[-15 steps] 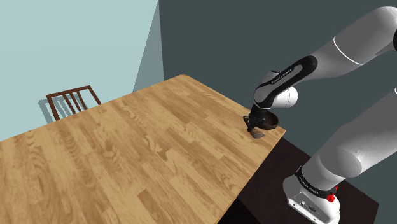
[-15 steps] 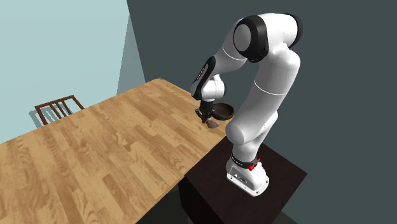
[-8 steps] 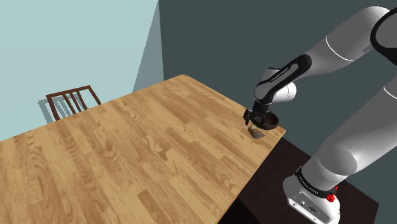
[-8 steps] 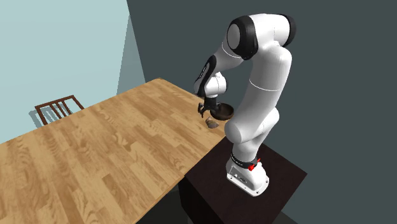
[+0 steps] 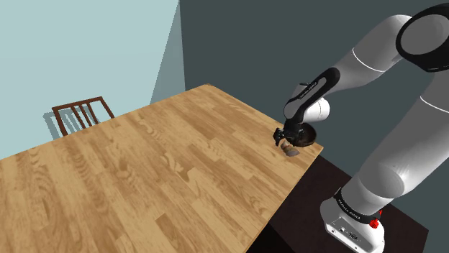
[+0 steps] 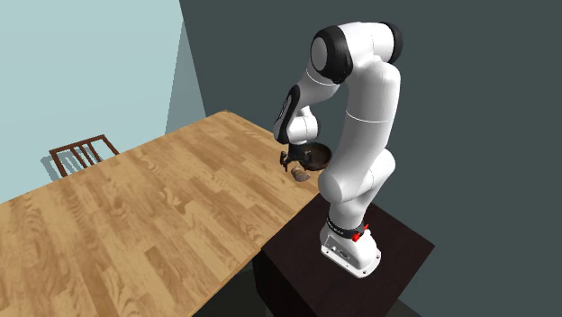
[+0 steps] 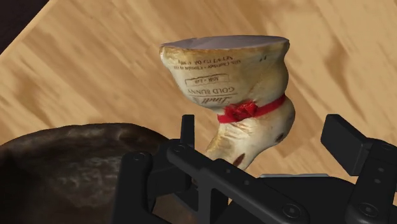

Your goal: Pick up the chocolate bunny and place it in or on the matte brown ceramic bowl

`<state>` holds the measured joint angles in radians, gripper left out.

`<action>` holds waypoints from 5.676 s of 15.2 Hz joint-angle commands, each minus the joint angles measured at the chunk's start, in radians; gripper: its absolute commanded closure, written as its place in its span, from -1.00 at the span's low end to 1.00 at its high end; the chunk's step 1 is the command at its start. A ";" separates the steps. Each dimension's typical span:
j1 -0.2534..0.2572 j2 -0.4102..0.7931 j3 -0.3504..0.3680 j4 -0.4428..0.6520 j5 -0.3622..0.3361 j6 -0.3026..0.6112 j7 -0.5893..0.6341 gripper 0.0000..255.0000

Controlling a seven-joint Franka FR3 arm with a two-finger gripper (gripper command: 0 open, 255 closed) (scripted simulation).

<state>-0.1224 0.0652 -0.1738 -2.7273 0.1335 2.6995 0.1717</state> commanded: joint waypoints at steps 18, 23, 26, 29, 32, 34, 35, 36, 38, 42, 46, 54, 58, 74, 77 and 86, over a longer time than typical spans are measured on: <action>-0.005 -0.025 -0.008 -0.004 -0.022 -0.022 0.015 1.00; -0.010 -0.112 -0.014 -0.005 -0.070 -0.105 0.052 1.00; -0.014 -0.162 -0.014 -0.003 -0.092 -0.156 0.068 1.00; -0.019 -0.209 -0.012 0.003 -0.109 -0.208 0.082 1.00; -0.023 -0.253 -0.009 0.011 -0.122 -0.259 0.094 1.00; -0.026 -0.281 -0.007 0.017 -0.129 -0.293 0.100 1.00; -0.027 -0.295 -0.006 0.021 -0.132 -0.311 0.103 1.00; -0.028 -0.308 -0.005 0.025 -0.135 -0.328 0.105 1.00; -0.030 -0.333 -0.003 0.034 -0.140 -0.362 0.110 1.00; -0.063 -0.283 -0.052 0.102 -0.153 -0.382 0.036 1.00; -0.099 -0.196 -0.113 0.204 -0.150 -0.399 -0.066 1.00; -0.121 -0.076 -0.149 0.262 -0.113 -0.343 -0.155 1.00; -0.121 -0.028 -0.147 0.251 -0.088 -0.287 -0.173 1.00; -0.125 0.029 -0.139 0.235 -0.055 -0.218 -0.198 -1.00; -0.125 0.040 -0.138 0.243 -0.050 -0.215 -0.202 -1.00; -0.126 -0.065 -0.146 0.279 -0.108 -0.350 -0.160 -1.00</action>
<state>-0.2453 0.0041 -0.3161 -2.4603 0.0274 2.3444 0.0114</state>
